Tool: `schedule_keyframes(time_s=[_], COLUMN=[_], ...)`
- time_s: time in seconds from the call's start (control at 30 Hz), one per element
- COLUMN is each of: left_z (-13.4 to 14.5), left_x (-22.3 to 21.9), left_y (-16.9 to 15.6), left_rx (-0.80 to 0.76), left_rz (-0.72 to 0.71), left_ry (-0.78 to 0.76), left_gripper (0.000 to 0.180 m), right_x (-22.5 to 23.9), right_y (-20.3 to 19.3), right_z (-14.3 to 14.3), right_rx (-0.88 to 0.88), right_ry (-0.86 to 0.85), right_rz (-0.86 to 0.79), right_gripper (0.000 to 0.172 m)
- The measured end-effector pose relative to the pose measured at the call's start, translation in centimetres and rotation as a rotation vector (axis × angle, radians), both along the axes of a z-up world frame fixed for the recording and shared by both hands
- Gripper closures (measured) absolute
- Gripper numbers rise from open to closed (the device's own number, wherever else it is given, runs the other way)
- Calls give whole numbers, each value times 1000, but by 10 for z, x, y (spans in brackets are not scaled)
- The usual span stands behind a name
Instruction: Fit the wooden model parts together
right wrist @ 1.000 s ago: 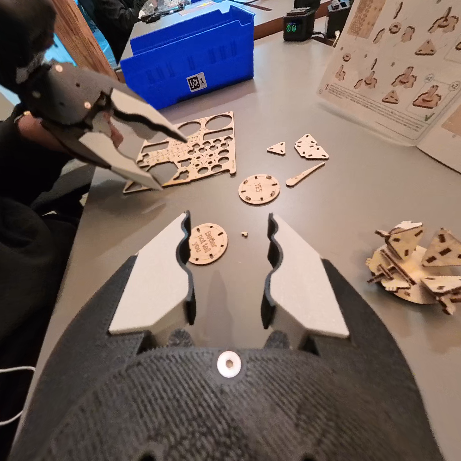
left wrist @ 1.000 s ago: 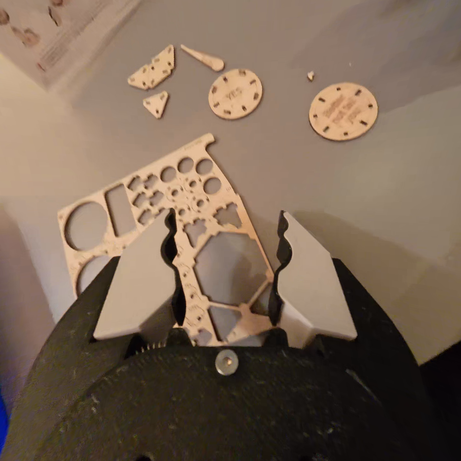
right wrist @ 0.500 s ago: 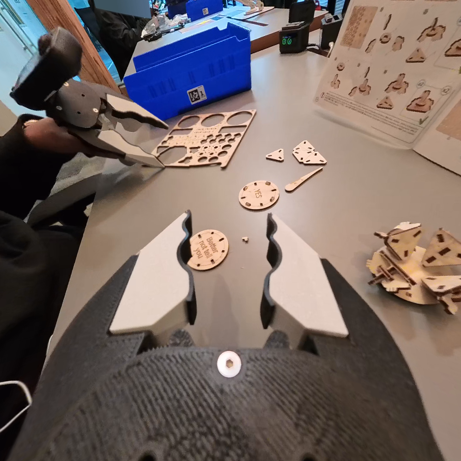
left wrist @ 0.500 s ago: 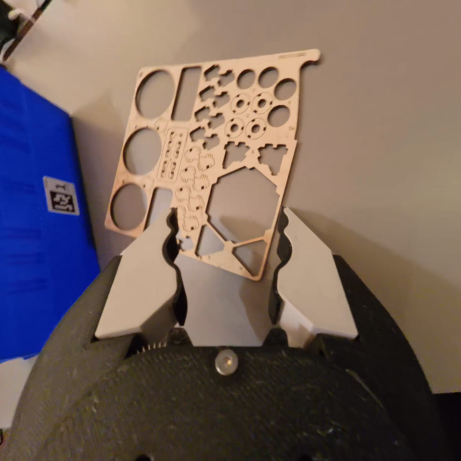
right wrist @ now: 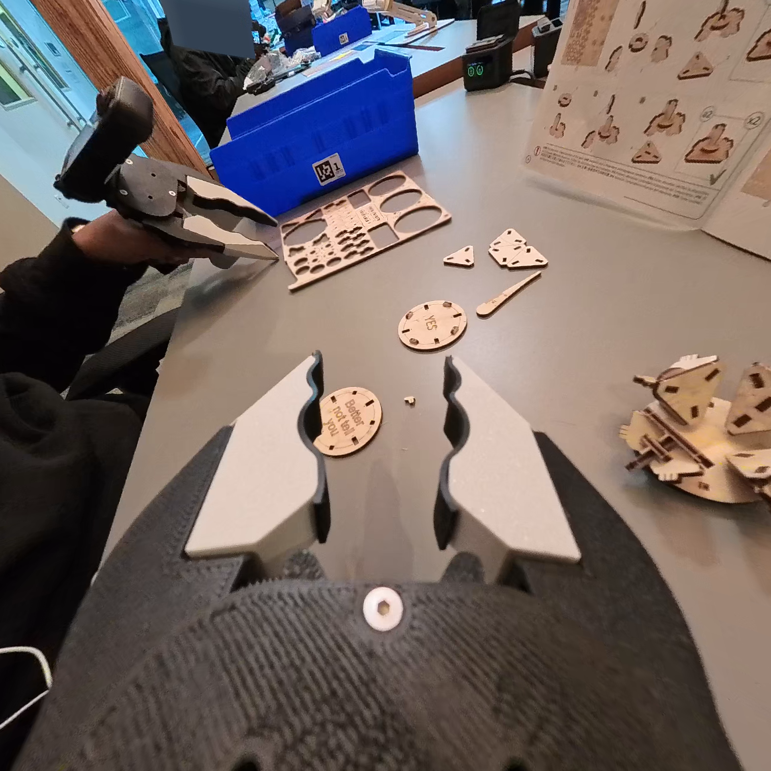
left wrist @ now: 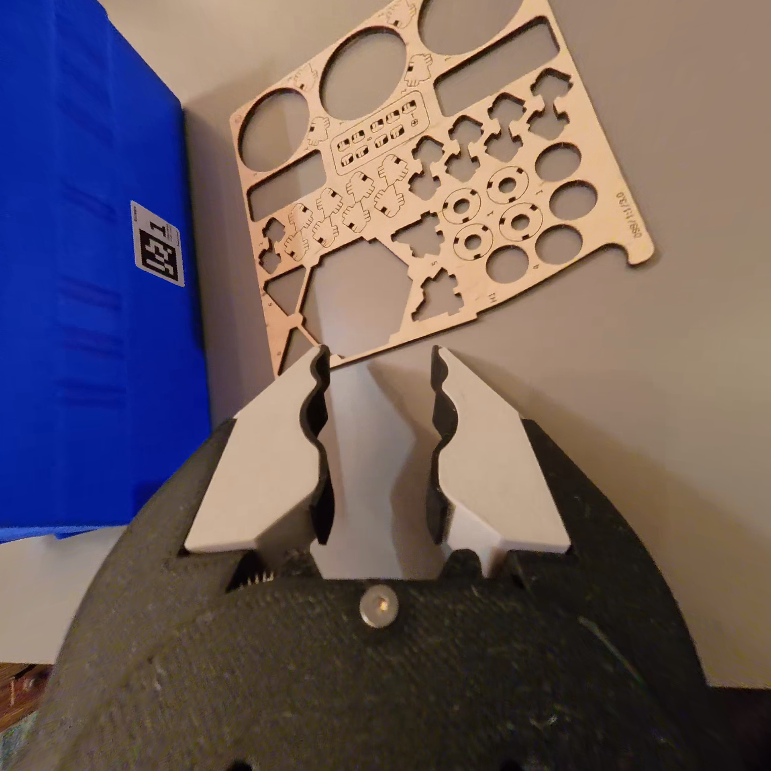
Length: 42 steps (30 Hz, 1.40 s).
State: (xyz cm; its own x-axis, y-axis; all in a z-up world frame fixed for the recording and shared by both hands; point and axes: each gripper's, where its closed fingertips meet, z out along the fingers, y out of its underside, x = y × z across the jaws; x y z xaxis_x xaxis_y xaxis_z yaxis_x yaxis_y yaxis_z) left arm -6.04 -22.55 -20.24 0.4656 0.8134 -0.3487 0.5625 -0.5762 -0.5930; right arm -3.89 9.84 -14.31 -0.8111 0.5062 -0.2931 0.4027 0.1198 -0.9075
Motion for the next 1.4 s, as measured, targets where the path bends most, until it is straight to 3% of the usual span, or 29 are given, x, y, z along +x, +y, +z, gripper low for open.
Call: schedule_keyframes(time_s=[0.13, 0.27, 0.4, 0.5, 0.63, 0.8, 0.9, 0.93, 1.03, 1.17, 1.23, 1.33, 1.4], left_z=[7, 33, 54, 55, 58, 51, 54, 55, 55, 61, 63, 59, 56], left_x=[1, 0, 8, 18, 4, -21, -22, -20, -15, -19, -19, -17, -16], left_y=[9, 40, 118, 178, 229, 253, 260, 261, 258, 253, 254, 257, 258], left_rx=[13, 96, 292, 368, 322, 300, 401, 447, 526, 573, 587, 572, 552], left_rz=[-20, -102, -346, -526, -663, -704, -711, -707, -706, -683, -685, -694, -702], left_ry=[25, 117, 144, 100, 185, 170, 151, 150, 149, 211, 211, 191, 182], left_gripper=[133, 132, 129, 122, 121, 119, 141, 144, 151, 154, 155, 155, 155], right_x=[-2, -6, -10, -10, -21, -32, -22, -17, -20, -20, -18, -8, -3], right_y=[3, 7, 13, 19, 40, 75, 84, 81, 78, 73, 59, 30, 20], right_z=[4, 14, 22, 27, 33, 43, 69, 73, 62, 54, 35, 1, -4], right_rx=[-9, -53, -124, -116, 34, 431, 452, 444, 405, 312, 268, 295, 279], right_ry=[24, 59, 61, 112, 282, 617, 910, 960, 853, 740, 616, 385, 328], right_rz=[-17, -54, -80, -91, -229, -516, -668, -662, -613, -545, -437, -221, -168], right_gripper=[115, 112, 104, 118, 119, 111, 156, 160, 147, 156, 157, 124, 131])
